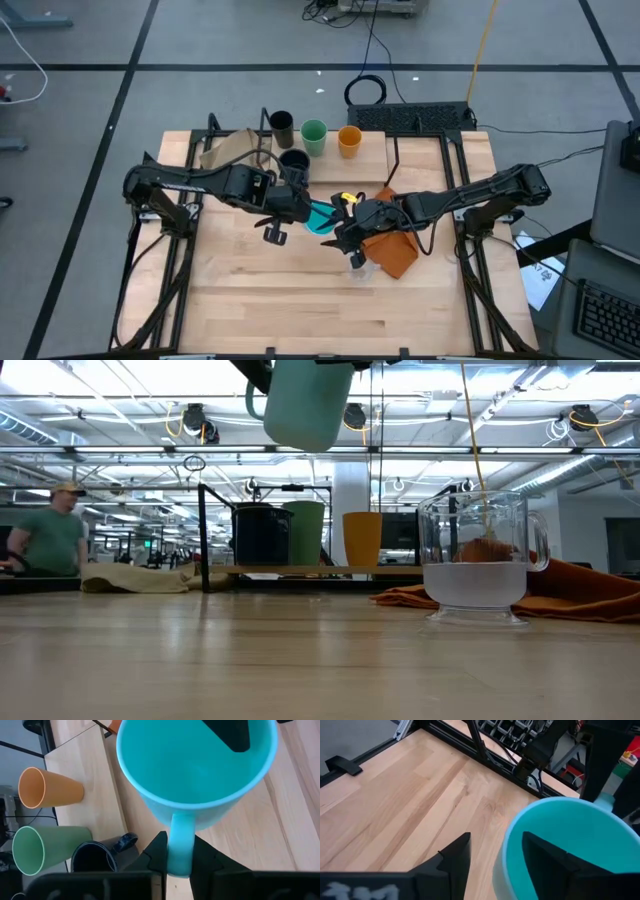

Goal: Stack small to large cups/mugs on shelf
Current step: Put the light blue mug on the shelf

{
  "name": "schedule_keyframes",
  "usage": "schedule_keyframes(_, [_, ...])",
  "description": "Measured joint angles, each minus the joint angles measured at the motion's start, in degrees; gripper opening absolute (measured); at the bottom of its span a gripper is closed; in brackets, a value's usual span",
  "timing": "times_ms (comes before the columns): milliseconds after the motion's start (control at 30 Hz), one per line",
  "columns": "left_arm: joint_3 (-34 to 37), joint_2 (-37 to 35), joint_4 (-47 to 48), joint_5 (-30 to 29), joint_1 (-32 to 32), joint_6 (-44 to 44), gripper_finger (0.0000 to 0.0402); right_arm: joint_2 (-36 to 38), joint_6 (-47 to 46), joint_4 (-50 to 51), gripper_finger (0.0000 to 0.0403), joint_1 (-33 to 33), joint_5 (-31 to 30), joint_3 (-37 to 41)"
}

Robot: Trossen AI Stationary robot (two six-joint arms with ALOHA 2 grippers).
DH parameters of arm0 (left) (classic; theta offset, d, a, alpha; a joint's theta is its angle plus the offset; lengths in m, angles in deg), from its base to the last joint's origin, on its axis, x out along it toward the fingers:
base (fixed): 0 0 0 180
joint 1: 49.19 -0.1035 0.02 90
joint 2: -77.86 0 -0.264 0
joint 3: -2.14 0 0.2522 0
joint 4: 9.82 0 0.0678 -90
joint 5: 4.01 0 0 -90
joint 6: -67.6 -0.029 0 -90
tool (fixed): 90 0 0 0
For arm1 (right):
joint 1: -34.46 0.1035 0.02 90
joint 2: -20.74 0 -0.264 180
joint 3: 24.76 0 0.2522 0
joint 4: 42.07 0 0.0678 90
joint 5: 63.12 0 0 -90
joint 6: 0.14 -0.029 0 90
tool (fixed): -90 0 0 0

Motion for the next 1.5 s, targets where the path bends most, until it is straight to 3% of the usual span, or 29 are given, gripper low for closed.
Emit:
schedule_keyframes(133, [0.0, 0.0, -0.1, 0.0, 0.0, 0.2, 0.0044, 0.0, 0.0, -0.5, 0.0140, 0.0, -0.2, 0.0])
schedule_keyframes(367, [-0.1, 0.0, -0.1, 0.0, 0.0, 0.3, 0.0044, 0.0, 0.2, -1.4, 0.0028, 0.0, -0.3, 0.0])
schedule_keyframes(433, [-0.1, 0.0, 0.1, 0.1, 0.0, 0.7, 0.0044, -0.1, 0.4, -1.2, 0.0012, 0.0, -0.5, 0.0])
schedule_keyframes(900, [-0.1, 0.0, 0.2, -0.1, 0.0, 1.5, 0.0046, -0.1, -0.9, -1.4, 0.0005, -0.1, -0.6, 0.1])
schedule_keyframes(1133, [-0.1, -0.1, -0.1, -1.8, 0.0, 2.6, 0.0095, -0.1, -3.6, -1.2, 0.0001, -0.9, -1.6, 0.1])
schedule_keyframes(1500, [-0.1, -0.1, -0.2, -4.1, -0.3, 3.4, 0.0140, -0.1, -4.4, -1.8, 0.0001, -0.9, -2.1, 0.1])
